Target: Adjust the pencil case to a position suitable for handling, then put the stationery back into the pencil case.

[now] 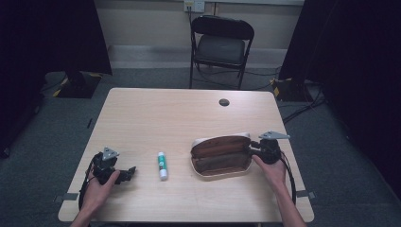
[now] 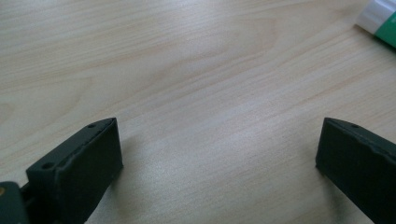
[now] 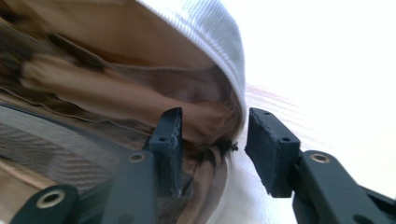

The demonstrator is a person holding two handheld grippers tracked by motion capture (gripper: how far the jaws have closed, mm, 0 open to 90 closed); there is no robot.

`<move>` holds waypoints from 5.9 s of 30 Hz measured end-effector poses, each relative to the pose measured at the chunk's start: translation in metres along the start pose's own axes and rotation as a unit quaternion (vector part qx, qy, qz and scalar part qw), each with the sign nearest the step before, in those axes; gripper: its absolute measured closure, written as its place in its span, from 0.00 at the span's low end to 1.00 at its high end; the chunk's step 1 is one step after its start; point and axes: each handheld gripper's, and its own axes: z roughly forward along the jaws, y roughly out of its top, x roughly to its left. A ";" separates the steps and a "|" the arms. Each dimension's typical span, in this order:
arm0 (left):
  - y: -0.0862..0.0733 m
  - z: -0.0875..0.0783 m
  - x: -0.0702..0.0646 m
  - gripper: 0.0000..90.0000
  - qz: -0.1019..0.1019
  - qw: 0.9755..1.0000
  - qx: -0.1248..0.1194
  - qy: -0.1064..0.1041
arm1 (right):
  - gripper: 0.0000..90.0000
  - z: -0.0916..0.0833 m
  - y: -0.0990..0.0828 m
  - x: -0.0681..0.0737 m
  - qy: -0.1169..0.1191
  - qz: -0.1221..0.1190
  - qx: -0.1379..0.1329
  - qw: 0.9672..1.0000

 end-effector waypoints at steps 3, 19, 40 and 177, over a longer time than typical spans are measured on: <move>0.000 0.000 0.000 0.00 0.000 1.000 0.000 0.000 | 0.64 0.007 0.002 0.001 -0.004 -0.012 0.011 1.000; 0.000 0.000 -0.001 0.00 0.000 1.000 -0.001 -0.001 | 0.69 0.000 -0.004 0.019 -0.003 -0.036 0.027 0.999; 0.000 0.000 -0.001 0.00 0.001 1.000 -0.001 -0.001 | 0.64 0.003 -0.002 0.051 0.041 -0.061 0.030 0.997; 0.050 0.026 -0.075 0.69 0.117 0.982 0.039 -0.146 | 0.15 -0.030 -0.067 0.006 -0.055 0.001 0.044 0.998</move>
